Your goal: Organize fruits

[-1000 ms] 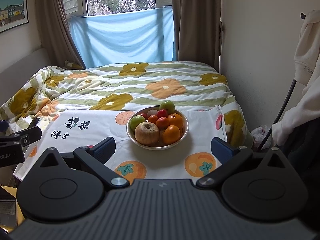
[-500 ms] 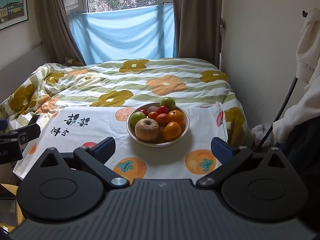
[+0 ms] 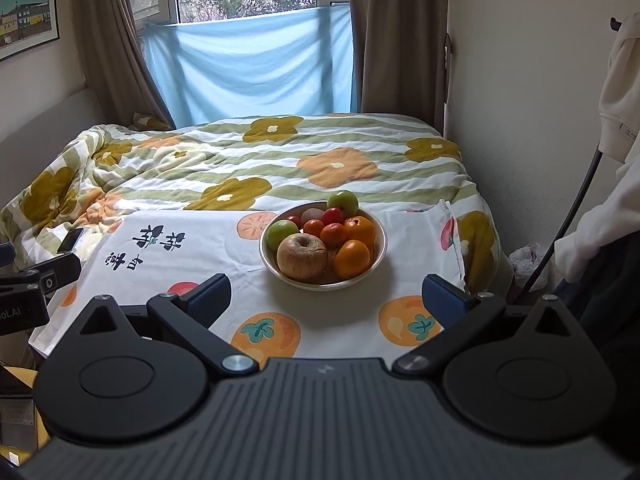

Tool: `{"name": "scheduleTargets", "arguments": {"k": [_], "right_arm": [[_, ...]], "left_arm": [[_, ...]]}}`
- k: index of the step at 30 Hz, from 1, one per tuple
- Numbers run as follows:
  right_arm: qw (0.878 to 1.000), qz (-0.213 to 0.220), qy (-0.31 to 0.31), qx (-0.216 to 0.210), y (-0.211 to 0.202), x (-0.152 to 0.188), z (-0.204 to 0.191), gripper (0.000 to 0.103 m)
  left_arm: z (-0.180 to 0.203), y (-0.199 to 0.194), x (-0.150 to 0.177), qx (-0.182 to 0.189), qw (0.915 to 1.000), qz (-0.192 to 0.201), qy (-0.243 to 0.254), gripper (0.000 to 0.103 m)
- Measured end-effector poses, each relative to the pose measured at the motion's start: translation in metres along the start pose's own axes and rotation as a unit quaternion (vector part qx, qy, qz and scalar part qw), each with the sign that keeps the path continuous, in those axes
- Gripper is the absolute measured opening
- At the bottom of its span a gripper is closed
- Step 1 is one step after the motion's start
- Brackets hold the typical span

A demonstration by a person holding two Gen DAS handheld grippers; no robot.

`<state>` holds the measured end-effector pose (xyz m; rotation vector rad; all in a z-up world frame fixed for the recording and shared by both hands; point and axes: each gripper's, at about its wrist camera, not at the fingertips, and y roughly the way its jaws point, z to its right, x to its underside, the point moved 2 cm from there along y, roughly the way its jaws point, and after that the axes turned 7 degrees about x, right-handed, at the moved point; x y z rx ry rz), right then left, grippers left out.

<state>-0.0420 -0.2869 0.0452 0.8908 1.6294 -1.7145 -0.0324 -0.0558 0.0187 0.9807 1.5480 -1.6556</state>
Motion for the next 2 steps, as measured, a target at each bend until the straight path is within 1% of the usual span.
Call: {"name": "scheduleTargets", "arguments": {"k": [2], "right_arm": [[1.0,-0.003,0.0,0.001,0.0039,0.0003,-0.0031,0.103]], "left_arm": [[-0.0046,0.0048,0.0012,0.002,1.0,-0.004,-0.002,0.103]]}}
